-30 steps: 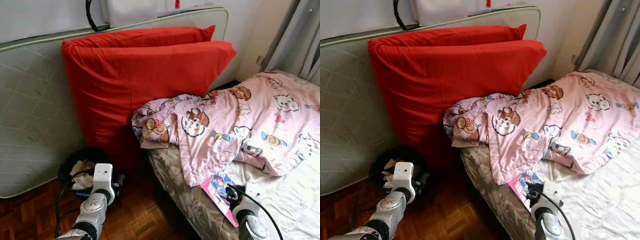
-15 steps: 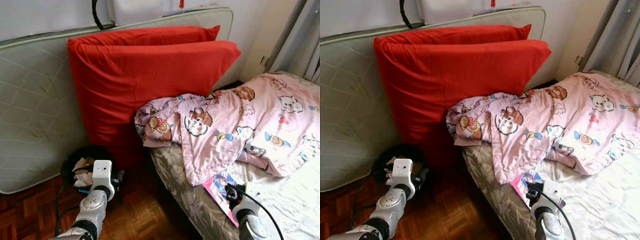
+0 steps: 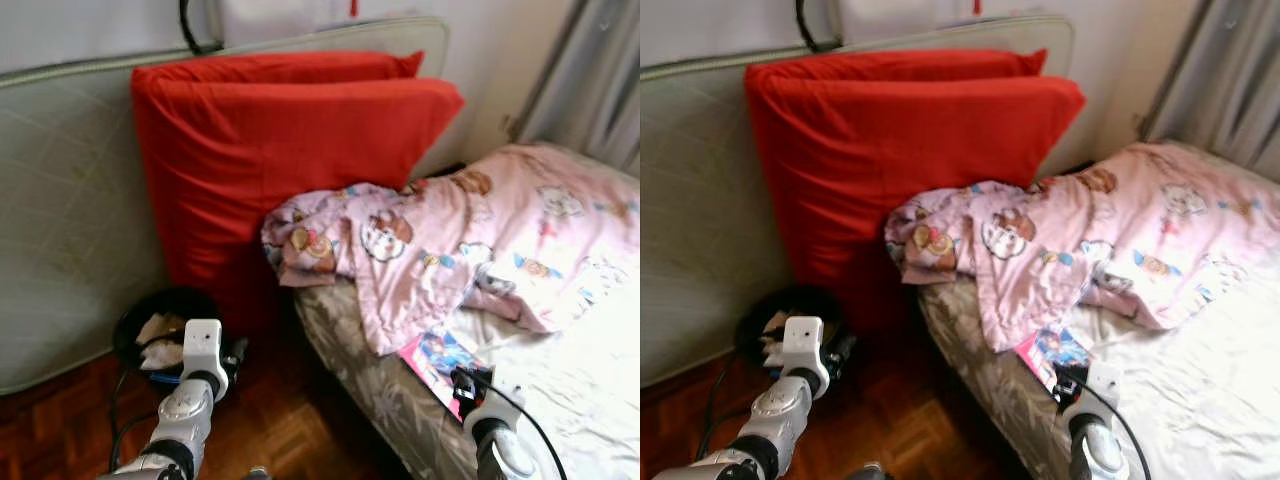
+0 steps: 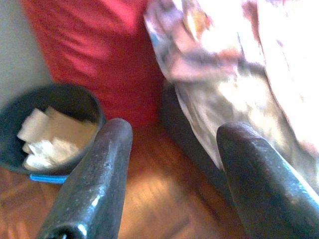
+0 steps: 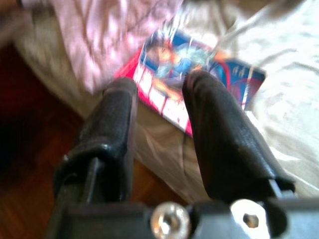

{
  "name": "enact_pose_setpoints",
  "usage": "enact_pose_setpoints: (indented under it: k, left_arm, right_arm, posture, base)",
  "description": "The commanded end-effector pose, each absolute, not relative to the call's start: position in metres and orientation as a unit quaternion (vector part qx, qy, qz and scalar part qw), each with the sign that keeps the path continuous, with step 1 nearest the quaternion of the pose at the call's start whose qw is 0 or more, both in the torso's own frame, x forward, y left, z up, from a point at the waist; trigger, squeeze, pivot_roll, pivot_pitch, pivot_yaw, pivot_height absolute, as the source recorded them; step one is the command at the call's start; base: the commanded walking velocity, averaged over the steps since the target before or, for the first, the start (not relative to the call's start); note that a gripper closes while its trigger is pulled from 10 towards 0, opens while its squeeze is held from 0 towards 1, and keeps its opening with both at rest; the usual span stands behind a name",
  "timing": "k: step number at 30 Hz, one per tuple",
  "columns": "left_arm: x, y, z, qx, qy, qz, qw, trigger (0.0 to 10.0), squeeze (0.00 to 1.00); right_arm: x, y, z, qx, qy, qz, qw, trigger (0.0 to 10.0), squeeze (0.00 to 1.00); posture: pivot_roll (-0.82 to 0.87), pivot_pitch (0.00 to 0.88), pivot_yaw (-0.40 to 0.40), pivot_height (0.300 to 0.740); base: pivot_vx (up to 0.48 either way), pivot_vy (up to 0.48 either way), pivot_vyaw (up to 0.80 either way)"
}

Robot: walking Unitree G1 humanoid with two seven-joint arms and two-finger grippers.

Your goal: Clean up the room

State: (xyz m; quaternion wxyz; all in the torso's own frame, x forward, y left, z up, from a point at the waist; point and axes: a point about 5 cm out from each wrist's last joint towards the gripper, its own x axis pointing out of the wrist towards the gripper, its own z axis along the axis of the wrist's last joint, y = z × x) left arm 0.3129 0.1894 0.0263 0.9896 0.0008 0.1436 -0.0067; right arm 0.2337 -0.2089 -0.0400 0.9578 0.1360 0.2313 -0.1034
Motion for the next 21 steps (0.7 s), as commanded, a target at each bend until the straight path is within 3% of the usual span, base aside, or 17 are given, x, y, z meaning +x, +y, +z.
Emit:
enact_pose_setpoints:
  k: [1, 14, 21]
  left_arm:
    - [0.3065, 0.1917, 0.0192, 0.003, 0.157, -0.003, 0.988, 10.0, 0.00]
    - [0.3075, 0.1886, 0.0218, 0.002, 0.141, -0.007, 0.990, 10.0, 0.00]
    - [0.3081, 0.1869, 0.0223, 0.001, 0.140, -0.010, 0.990, 10.0, 0.00]
  right_arm:
    - [0.2407, -0.2084, -0.0349, 0.136, 0.219, -0.100, 0.961, 10.0, 0.00]
    - [0.2405, -0.2087, -0.0354, 0.127, 0.225, -0.099, 0.961, 10.0, 0.00]
    - [0.2412, -0.2086, -0.0342, 0.126, 0.218, -0.097, 0.963, 10.0, 0.00]
  posture:
    - [0.05, 0.000, -0.039, 0.665]
    - [0.05, 0.000, -0.040, 0.665]
    - [0.05, 0.000, -0.039, 0.636]
  base:
    - [0.000, 0.000, 0.00]
    - [0.000, 0.000, 0.00]
    - [0.000, 0.000, 0.00]
